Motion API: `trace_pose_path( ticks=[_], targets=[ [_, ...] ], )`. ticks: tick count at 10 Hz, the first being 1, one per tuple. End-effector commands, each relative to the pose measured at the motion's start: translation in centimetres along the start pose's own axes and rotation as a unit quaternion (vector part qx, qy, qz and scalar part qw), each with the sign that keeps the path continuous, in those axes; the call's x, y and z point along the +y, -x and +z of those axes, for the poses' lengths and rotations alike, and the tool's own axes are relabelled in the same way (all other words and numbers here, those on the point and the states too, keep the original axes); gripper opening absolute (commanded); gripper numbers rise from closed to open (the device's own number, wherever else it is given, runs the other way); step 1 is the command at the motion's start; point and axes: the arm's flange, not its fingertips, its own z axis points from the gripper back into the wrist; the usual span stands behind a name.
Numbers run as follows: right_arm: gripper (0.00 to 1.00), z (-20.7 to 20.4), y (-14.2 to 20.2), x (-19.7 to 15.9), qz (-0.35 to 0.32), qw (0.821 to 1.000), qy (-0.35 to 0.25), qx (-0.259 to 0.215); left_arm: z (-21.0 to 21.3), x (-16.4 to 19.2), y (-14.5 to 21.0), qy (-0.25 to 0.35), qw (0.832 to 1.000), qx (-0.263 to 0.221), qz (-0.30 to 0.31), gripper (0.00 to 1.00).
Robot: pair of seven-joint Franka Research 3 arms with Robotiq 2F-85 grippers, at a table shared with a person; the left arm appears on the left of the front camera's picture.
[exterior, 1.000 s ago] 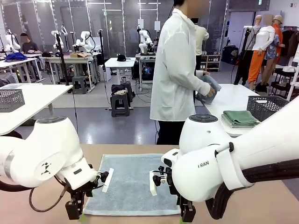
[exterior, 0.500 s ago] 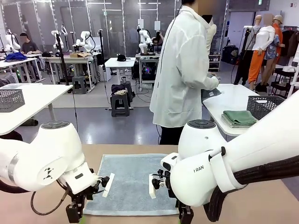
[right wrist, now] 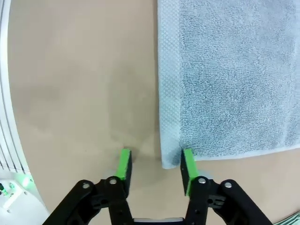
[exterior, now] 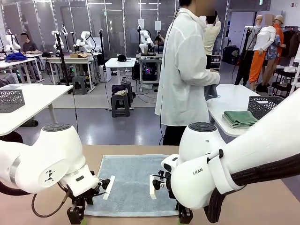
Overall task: Fold the towels and place them in the basket.
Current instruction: When a person lays out a Towel with hook on the table, fold it in half twice.
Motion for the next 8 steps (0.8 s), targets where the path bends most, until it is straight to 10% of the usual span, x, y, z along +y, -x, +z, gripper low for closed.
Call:
trace_pose_path(
  ticks=[1, 5, 8],
  targets=[
    [0.31, -0.33, -0.01, 0.24, -0.009, 1.0, 0.023, -0.002, -0.18, 0.12, -0.04, -0.025, 1.0, 0.006, -0.005, 0.6],
    [0.0, -0.14, -0.28, 0.09, -0.015, 0.998, 0.055, 0.002, 0.14, 0.35, -0.17, -0.039, 0.999, 0.012, -0.008, 0.2],
    [0.0, -0.32, -0.43, 0.1, -0.008, 0.999, 0.039, 0.008, 0.06, 0.41, -0.11, -0.031, 0.999, 0.014, -0.008, 0.0]
  ],
)
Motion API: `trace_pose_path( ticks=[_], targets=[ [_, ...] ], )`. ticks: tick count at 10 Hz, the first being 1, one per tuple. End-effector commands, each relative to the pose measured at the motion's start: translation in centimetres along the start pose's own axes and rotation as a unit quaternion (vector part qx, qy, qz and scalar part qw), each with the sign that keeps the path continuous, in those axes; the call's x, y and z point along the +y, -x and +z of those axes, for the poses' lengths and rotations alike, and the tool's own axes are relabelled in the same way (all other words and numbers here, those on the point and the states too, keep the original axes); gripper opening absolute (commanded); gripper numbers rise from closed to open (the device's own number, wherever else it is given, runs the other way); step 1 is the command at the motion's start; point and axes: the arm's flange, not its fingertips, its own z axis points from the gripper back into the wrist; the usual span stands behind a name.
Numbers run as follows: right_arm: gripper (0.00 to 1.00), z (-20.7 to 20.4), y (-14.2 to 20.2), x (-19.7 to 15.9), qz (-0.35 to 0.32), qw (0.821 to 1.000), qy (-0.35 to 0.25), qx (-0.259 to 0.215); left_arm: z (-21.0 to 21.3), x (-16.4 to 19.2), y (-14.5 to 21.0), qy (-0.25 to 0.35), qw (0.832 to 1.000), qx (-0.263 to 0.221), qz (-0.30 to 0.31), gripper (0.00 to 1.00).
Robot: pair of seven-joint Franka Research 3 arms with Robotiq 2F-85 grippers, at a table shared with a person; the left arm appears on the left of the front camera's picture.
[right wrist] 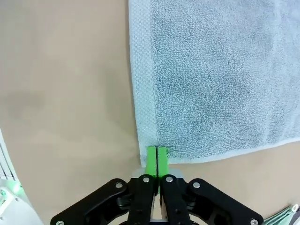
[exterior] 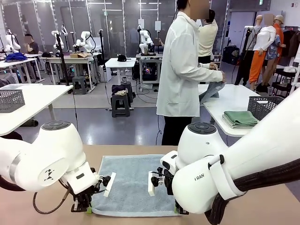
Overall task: Fold the towels and place them in the basket.
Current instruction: When a person lays out a Towel with hook on the table, fold it in half twice.
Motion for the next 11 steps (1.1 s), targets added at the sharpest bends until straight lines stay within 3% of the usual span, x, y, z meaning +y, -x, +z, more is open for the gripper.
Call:
trace_pose_path(
  ticks=[1, 6, 7, 8, 9, 11],
  targets=[
    [0.0, -0.4, 0.0, 0.7, -0.002, 1.0, -0.003, 0.012, -0.6, -0.3, 0.1, -0.007, 1.0, 0.014, 0.005, 0.0],
    [0.0, 0.6, -0.7, 1.5, 0.003, 1.0, -0.013, 0.016, 0.0, 0.0, 0.0, 0.0, 1.0, 0.0, 0.001, 0.0],
    [0.2, 0.8, -0.9, 1.7, 0.004, 1.0, -0.021, 0.023, 0.0, 0.0, 0.0, 0.0, 1.0, 0.0, 0.001, 0.0],
    [0.2, 0.8, -0.9, 1.7, 0.003, 0.999, -0.019, 0.025, 0.0, 0.0, 0.0, 0.0, 1.0, 0.0, 0.001, 0.0],
    [0.36, 0.7, -0.9, 1.6, 0.004, 0.999, -0.013, 0.03, 0.0, 0.0, 0.0, 0.0, 1.0, 0.0, 0.001, 0.0],
    [0.36, 0.1, -0.7, 1.3, 0.003, 0.999, -0.009, 0.033, 0.0, 0.0, 0.0, 0.0, 1.0, 0.0, 0.001, 0.0]
  ],
)
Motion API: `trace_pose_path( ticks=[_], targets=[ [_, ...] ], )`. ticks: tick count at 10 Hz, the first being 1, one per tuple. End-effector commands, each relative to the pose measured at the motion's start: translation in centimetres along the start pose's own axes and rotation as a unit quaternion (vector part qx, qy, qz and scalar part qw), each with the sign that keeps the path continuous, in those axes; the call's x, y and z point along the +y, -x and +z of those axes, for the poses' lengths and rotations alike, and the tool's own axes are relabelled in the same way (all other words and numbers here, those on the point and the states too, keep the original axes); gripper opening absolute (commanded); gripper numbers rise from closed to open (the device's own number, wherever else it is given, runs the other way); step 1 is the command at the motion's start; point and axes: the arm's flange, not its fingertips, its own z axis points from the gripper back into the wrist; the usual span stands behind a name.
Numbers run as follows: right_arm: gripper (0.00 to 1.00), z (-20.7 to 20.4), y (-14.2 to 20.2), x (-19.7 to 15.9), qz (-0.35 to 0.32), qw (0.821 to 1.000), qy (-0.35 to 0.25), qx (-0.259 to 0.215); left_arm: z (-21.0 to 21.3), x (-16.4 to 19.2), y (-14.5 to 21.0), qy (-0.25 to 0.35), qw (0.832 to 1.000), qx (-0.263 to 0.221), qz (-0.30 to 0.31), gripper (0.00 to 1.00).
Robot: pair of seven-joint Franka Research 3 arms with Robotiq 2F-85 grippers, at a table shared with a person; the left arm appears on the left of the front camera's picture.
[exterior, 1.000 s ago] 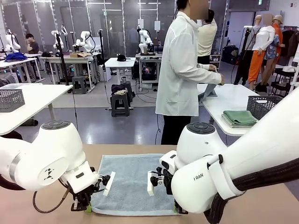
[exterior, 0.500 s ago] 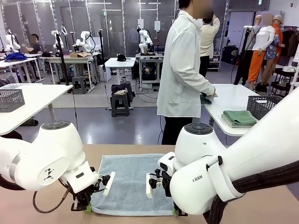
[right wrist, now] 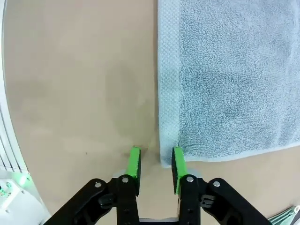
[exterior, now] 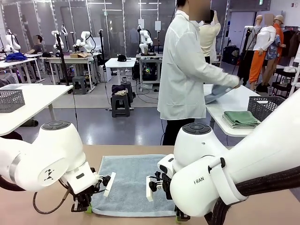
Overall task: Fold the towels and place them in the basket.
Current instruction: When a person lays out a Towel with hook on the table, fold it in half twice.
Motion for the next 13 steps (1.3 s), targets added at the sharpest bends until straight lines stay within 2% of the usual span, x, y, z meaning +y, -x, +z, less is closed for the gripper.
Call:
trace_pose_path(
  ticks=[1, 5, 10, 11, 12, 13],
  targets=[
    [0.36, -0.3, -0.1, -0.1, -0.008, 1.0, 0.015, 0.009, 0.0, 0.0, 0.0, 0.0, 1.0, 0.0, -0.001, 0.0],
    [0.36, -0.2, 0.0, -0.3, -0.012, 1.0, 0.028, 0.005, 0.0, 0.0, 0.0, 0.0, 1.0, 0.0, -0.001, 0.0],
    [0.36, -1.2, 0.2, -1.3, -0.021, 1.0, 0.015, 0.009, 0.0, 0.0, 0.0, 0.0, 1.0, 0.0, -0.001, 0.0],
    [0.16, -1.2, 0.2, -1.3, -0.019, 1.0, 0.018, 0.01, 0.0, 0.0, 0.0, 0.0, 1.0, 0.0, -0.001, 0.0],
    [0.17, -1.1, 0.1, -1.4, -0.019, 1.0, 0.018, 0.009, 0.0, 0.0, 0.0, 0.0, 1.0, 0.0, -0.001, 0.0],
    [0.0, -1.1, 0.2, -1.5, -0.019, 1.0, 0.019, 0.009, 0.0, 0.0, 0.0, 0.0, 1.0, 0.0, -0.001, 0.0]
  ],
)
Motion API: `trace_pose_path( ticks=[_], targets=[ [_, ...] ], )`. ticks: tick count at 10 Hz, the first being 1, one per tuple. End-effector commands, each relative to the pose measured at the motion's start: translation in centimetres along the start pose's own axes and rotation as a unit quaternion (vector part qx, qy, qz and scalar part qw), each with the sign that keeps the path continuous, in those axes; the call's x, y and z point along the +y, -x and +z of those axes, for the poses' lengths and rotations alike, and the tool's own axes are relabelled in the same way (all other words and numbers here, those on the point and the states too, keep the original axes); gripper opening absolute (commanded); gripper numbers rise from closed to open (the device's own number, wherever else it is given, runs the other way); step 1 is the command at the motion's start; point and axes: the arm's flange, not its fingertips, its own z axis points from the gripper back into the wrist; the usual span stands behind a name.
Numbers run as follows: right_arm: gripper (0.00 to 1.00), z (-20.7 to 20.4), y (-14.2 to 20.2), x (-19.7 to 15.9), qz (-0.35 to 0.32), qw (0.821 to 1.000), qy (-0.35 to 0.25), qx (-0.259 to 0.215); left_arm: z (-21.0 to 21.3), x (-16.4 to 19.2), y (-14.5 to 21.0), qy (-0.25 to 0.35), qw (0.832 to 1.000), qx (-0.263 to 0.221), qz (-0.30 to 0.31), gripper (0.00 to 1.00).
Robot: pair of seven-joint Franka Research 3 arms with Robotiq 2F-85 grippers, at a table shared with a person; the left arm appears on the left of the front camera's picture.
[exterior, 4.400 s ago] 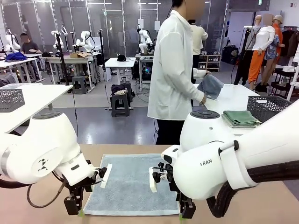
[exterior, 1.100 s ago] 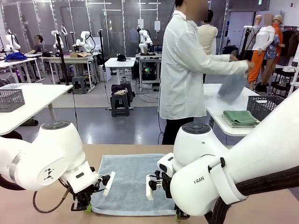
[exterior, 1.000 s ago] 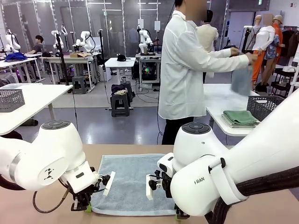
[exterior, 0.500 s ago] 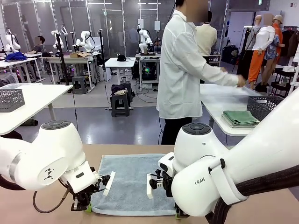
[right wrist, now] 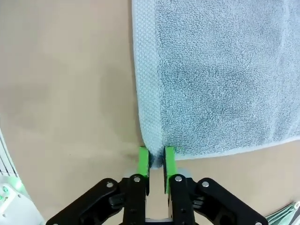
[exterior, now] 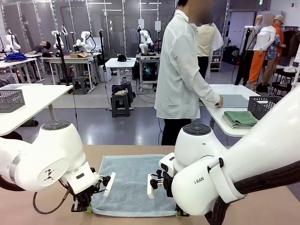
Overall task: Fold the towels and place them in the basket.
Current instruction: When a person lays out a Towel with hook on the table, fold it in half twice.
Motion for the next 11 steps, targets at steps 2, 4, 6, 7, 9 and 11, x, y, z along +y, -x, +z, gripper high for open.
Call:
trace_pose_path(
  ticks=[2, 4, 6, 7, 9, 11],
  targets=[
    [0.0, -0.3, -0.3, -0.3, -0.003, 1.0, 0.005, 0.011, 0.0, 0.0, 0.0, 0.0, 1.0, 0.0, -0.001, 0.0],
    [0.0, 0.1, -0.2, -0.5, -0.024, 1.0, -0.002, 0.014, 0.0, 0.0, 0.0, 0.0, 1.0, 0.0, -0.001, 0.0],
    [0.0, 0.1, 0.0, -0.1, 0.001, 1.0, 0.001, 0.0, 0.0, 0.0, 0.0, 0.0, 1.0, 0.0, -0.001, 0.0],
    [0.06, 0.1, 0.0, -0.2, -0.005, 1.0, 0.0, 0.001, 0.0, 0.0, 0.0, 0.0, 1.0, 0.0, 0.0, 0.04],
    [0.06, 1.2, 0.1, -0.4, 0.021, 1.0, 0.008, 0.014, 0.8, 0.4, -0.5, -0.002, 1.0, -0.002, -0.006, 0.04],
    [0.06, 3.0, -0.3, -1.3, 0.035, 0.999, 0.016, 0.004, 2.8, 0.9, -0.8, -0.011, 1.0, -0.004, 0.005, 0.04]
  ],
)
